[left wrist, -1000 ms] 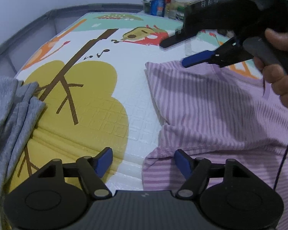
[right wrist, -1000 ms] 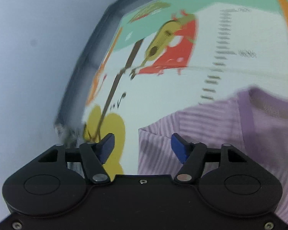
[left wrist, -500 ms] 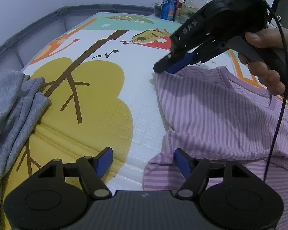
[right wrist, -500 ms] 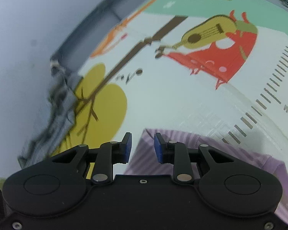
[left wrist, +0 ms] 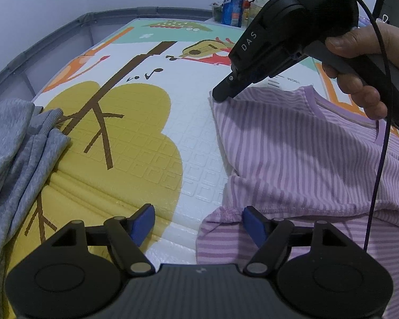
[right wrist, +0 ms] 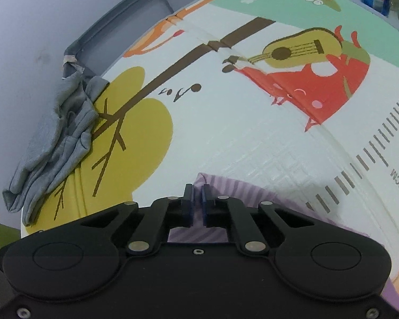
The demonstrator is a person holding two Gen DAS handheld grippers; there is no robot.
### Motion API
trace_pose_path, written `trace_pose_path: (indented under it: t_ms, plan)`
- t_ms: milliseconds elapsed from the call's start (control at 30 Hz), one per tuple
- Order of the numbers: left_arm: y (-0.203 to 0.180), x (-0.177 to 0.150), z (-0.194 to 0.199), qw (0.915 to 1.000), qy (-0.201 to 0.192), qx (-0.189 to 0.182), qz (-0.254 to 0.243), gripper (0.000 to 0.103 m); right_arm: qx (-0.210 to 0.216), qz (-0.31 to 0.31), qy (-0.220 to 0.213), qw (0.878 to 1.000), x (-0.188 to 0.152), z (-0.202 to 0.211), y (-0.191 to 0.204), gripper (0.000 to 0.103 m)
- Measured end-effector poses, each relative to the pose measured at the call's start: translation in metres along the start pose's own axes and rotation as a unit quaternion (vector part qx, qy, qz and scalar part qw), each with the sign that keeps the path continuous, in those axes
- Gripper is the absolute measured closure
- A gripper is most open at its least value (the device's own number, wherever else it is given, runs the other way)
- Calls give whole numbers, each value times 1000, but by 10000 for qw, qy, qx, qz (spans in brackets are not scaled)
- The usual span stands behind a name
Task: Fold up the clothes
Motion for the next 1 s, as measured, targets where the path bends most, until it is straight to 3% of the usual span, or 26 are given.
trace_pose_path:
  t_ms: [133, 300, 400, 500, 700, 867, 1000]
  plan:
    - [-1, -1, 0, 10000, 9, 41, -14, 26, -85, -202, -40, 9998, -2, -2, -2, 99]
    - [-2, -6, 3, 9999, 32, 105, -26, 26, -609, -555, -552, 9951, 2, 14, -15, 102]
    - [6, -7, 7, 9997, 78, 17, 239, 27, -392, -838, -828, 9923, 3, 27, -25, 102]
    - [13, -4, 13, 9991, 18, 9, 417, 28, 252, -776, -585, 9950, 2, 27, -22, 99]
    - [16, 13, 19, 9984, -268, 39, 487, 28, 183, -562, -297, 9978, 1, 12, -20, 94]
    - [8, 20, 6, 9994, -192, 150, 260, 27, 0, -65, -141, 9999, 1, 2, -7, 65]
    - [7, 16, 4, 9995, -117, 185, 219, 27, -60, 243, 50, 9997, -1, -4, 7, 68]
Point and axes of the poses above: each gripper's, at about its wrist camera, not at the fingertips, and z roughly against the way its jaws point, y to its left, x to its top, the point moved 2 cm from there along -z, roughly the way its jaws point, and after that the axes turned 5 degrees about -y, right-handed, at the moved point
